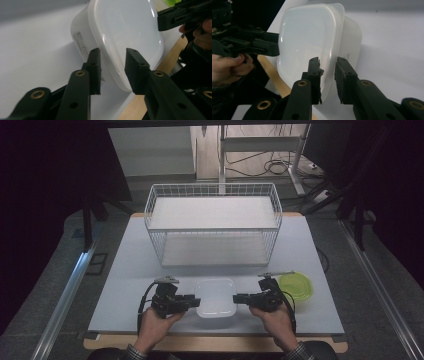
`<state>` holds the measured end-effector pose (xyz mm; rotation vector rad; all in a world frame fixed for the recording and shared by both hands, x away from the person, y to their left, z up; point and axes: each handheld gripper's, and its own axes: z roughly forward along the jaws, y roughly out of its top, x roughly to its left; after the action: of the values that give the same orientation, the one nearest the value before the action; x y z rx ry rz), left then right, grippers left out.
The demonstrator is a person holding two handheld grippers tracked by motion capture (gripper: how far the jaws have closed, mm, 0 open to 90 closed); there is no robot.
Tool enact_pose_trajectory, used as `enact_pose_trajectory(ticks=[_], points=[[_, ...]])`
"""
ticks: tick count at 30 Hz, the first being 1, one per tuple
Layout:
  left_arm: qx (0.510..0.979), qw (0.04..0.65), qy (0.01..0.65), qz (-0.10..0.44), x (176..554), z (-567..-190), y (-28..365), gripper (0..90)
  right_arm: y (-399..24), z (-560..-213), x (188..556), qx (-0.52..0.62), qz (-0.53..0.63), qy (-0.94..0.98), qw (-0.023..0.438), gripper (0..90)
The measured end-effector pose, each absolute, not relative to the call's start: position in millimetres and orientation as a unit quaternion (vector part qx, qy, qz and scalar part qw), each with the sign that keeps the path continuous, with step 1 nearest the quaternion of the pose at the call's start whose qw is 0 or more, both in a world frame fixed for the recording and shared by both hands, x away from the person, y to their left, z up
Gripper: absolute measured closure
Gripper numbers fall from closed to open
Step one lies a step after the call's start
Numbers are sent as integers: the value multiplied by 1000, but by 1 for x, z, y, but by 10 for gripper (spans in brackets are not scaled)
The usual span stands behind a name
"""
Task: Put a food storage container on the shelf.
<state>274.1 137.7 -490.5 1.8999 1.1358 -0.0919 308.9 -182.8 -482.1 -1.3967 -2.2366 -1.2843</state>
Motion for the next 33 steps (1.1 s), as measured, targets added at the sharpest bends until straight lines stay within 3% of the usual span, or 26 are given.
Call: enact_pose_trajectory(ticks=[4, 12, 33], points=[[755, 459, 467, -23, 273, -491, 139, 763, -180, -479, 306, -468, -442, -763, 66, 788], [748, 460, 479, 0, 273, -492, 136, 782, -171, -471, 299, -437, -443, -782, -12, 789], [737, 493, 459, 63, 282, -448, 136, 783, -174, -439, 307, -419, -494, -761, -43, 789]])
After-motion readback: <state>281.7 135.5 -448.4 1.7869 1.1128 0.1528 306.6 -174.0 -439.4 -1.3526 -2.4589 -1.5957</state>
